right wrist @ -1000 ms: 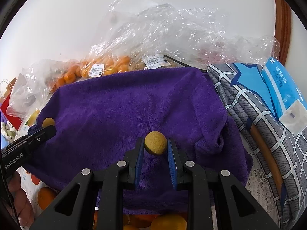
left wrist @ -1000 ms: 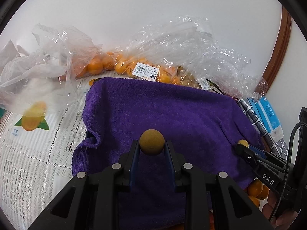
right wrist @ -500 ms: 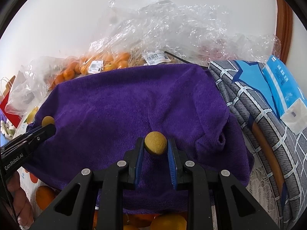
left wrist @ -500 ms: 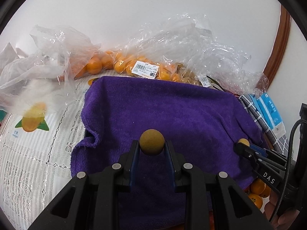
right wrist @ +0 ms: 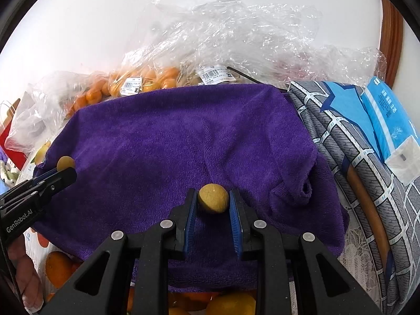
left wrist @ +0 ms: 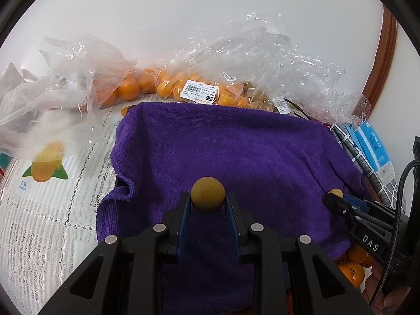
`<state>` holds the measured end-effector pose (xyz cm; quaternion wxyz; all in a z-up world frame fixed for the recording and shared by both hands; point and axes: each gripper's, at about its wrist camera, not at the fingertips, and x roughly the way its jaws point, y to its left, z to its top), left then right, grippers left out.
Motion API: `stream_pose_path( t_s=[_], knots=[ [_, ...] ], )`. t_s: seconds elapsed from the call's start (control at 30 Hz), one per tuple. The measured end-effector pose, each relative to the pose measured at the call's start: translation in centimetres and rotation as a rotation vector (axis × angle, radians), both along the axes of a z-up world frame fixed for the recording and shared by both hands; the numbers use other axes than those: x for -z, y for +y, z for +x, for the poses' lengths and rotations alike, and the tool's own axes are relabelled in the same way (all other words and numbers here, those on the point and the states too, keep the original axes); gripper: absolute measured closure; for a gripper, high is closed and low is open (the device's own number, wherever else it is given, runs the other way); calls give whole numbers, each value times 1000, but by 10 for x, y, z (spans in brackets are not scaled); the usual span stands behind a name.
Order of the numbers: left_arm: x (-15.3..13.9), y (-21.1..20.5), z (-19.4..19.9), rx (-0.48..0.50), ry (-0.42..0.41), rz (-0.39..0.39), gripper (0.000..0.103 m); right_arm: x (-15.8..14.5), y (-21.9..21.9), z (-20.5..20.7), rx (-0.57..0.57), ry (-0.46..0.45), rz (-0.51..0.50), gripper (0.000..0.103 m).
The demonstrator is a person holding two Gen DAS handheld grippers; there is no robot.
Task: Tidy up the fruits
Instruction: 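Carry the small brown fruit in the right tool over the purple towel while the left tool carries its fruit, then open the right tool to drop its fruit on the towel while the left tool releases its fruit, then move the right tool to an orange and close on it while the left tool grasps another orange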
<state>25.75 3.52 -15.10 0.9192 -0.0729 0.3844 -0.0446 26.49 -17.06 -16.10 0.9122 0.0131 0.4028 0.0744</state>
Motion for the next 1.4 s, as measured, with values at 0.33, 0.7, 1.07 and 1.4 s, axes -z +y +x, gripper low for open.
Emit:
stream_pose_path(
  t_s=[0.33, 0.7, 1.07, 1.4],
  knots=[
    [-1, 0, -1, 3, -5, -7, 77, -7, -1, -6, 1, -33, 16, 60],
    [-13, 3, -10, 4, -65, -44, 65, -18, -5, -15, 34, -90, 2, 58],
    [-20, 6, -18, -30, -127, -28, 64, -31, -18, -25, 93, -137, 37, 58],
    [-25, 11, -21, -22, -141, -80, 64, -44, -31, -40, 101, -106, 75, 58]
  ],
)
